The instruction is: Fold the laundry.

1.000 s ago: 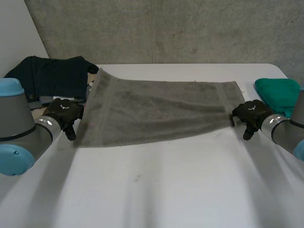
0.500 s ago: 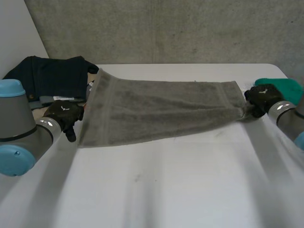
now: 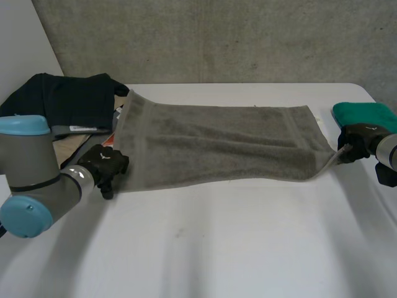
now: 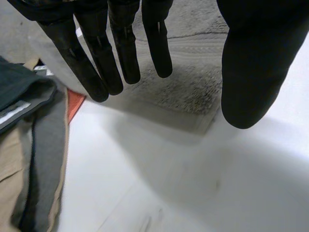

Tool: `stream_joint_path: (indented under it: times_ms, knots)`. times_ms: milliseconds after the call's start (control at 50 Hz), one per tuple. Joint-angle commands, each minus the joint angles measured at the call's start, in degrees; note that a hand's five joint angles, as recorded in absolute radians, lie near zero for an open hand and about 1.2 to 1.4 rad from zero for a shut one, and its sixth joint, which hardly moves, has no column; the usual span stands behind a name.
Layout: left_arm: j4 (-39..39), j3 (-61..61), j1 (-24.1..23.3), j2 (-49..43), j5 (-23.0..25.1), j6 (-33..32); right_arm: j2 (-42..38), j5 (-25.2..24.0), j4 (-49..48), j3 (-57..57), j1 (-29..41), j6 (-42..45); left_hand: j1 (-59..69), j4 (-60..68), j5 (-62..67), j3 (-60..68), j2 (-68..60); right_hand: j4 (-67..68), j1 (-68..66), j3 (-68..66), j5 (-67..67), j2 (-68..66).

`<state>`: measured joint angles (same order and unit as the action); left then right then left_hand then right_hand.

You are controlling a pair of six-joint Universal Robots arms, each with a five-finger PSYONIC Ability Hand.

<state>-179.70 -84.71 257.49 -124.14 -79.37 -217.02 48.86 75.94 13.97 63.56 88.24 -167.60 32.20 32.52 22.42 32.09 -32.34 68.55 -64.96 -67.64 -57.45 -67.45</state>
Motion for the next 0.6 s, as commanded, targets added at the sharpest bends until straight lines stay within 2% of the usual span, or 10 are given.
stream_joint_path:
  times_ms: [20,400,600]
  knots:
    - [0.9,4.1,-2.1,-2.7,-2.5,1.4,0.3,-0.5,0.1,1.0,0.0,2.8,4.8,4.4,4.5,4.9,-4.6,11.4,-15.0,-12.4,-12.6,-12.5]
    - [2.7,10.9,-4.8,-7.7,-5.3,1.3,1.5,-1.0,-1.4,3.8,0.4,5.7,7.3,7.0,7.1,7.4,-7.1,11.4,-15.0,-12.4,-12.6,-12.5]
    - [3.0,14.5,-5.5,-10.4,-7.6,0.6,2.0,-1.0,-2.0,4.7,0.4,5.9,15.5,15.2,15.3,15.6,-15.4,11.4,-15.0,-12.4,-12.6,-12.5]
